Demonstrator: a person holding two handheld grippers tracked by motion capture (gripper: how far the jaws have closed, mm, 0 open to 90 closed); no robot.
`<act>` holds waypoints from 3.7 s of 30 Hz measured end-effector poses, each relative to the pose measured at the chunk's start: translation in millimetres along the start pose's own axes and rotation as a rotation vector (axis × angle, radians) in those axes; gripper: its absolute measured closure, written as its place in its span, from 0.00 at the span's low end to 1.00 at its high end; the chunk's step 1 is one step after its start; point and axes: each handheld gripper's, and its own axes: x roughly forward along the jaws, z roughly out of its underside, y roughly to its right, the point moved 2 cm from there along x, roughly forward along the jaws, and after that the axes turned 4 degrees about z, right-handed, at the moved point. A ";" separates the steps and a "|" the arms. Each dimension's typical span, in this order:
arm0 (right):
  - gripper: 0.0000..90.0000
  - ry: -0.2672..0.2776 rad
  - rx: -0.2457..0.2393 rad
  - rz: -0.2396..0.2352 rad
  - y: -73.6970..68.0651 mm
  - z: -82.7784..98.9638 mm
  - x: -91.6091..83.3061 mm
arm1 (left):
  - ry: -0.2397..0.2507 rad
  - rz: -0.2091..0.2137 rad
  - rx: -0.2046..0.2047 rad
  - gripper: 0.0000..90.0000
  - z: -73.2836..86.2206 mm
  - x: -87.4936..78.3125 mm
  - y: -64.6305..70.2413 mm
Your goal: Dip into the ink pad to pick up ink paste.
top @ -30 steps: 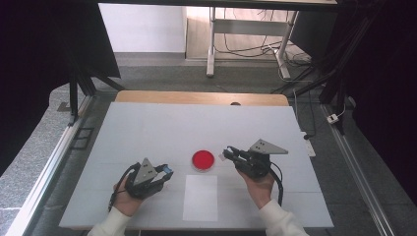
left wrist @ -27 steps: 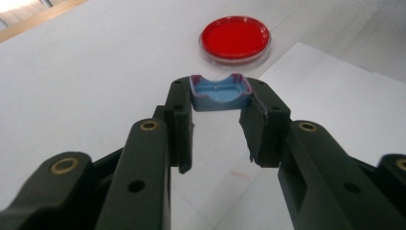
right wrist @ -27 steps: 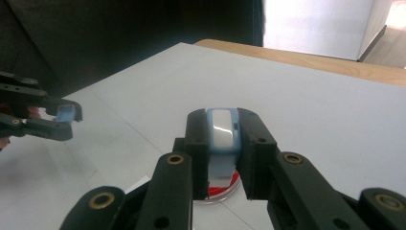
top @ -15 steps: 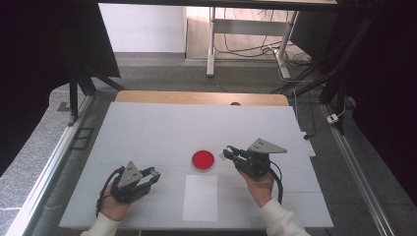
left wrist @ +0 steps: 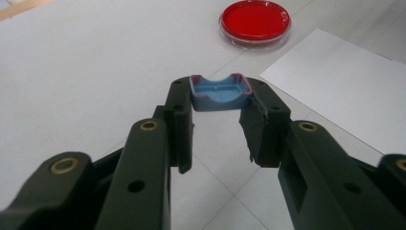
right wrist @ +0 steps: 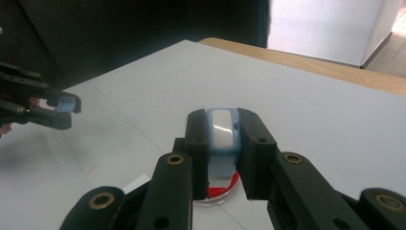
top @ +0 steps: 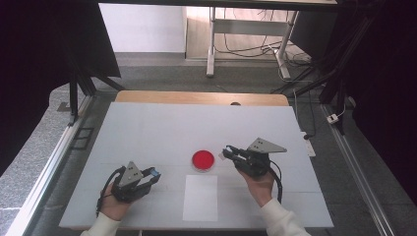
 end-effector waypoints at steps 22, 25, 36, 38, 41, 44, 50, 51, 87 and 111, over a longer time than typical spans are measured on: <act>0.84 -0.068 -0.015 -0.042 -5.3 -12.7 35.3 | -0.021 0.004 0.002 0.72 2.2 4.5 1.0; 0.84 -0.092 -0.023 -0.044 -6.4 -10.7 41.0 | -0.022 0.008 0.001 0.72 2.0 5.6 1.2; 0.84 -0.169 -0.054 -0.035 -7.4 -2.4 64.3 | -0.026 0.015 -0.003 0.72 2.5 6.7 0.7; 0.84 -0.186 -0.064 -0.032 -7.0 -1.2 67.8 | -0.028 0.015 -0.002 0.72 2.6 6.8 0.5; 0.84 -0.195 -0.066 -0.032 -6.9 0.3 73.0 | -0.028 0.016 -0.002 0.72 2.8 6.9 0.3; 0.84 -0.207 -0.080 -0.031 -7.9 1.1 77.1 | -0.029 0.019 -0.001 0.72 2.7 7.2 0.0; 0.84 -0.226 -0.109 -0.022 -10.0 3.3 81.7 | -0.027 0.023 -0.001 0.72 2.2 8.6 0.0; 0.84 -0.231 -0.115 -0.021 -9.8 4.1 82.5 | -0.028 0.023 0.000 0.72 2.0 8.9 0.0; 0.84 -0.274 -0.139 0.012 -4.7 16.3 97.8 | -0.039 0.027 0.003 0.72 3.3 10.3 -1.7; 0.84 -0.292 -0.193 0.036 -10.4 20.7 100.1 | -0.040 0.029 0.004 0.72 2.8 10.1 -0.2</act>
